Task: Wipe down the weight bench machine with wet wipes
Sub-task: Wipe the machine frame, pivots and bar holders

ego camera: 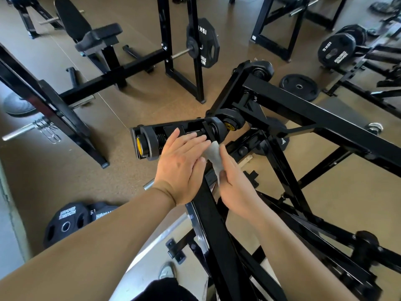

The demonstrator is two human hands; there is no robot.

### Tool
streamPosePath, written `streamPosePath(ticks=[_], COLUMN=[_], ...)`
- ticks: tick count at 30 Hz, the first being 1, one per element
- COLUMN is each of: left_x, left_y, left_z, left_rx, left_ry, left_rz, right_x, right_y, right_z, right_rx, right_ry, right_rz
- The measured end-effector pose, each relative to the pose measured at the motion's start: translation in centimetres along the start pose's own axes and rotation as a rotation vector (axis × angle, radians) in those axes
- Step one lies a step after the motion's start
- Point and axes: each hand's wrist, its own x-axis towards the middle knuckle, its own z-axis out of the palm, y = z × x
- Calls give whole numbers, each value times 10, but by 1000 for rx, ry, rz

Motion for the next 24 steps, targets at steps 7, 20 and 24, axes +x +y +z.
streamPosePath(ticks=[7, 20, 24], left_x=[0, -84, -101], left_y=[1, 71, 59], left_z=[0, -83, -82], left_rx=[67, -1245, -1492], left_ry=[-53, -7, -7], left_rz=[-15, -759, -922], right_x=[-62, -105, -103], right_y=[-3, -82, -90], right_z=[15, 35, 58], right_rx=[-175, 132, 195], right_ry=[121, 109, -78], right_rz=[126, -148, -160])
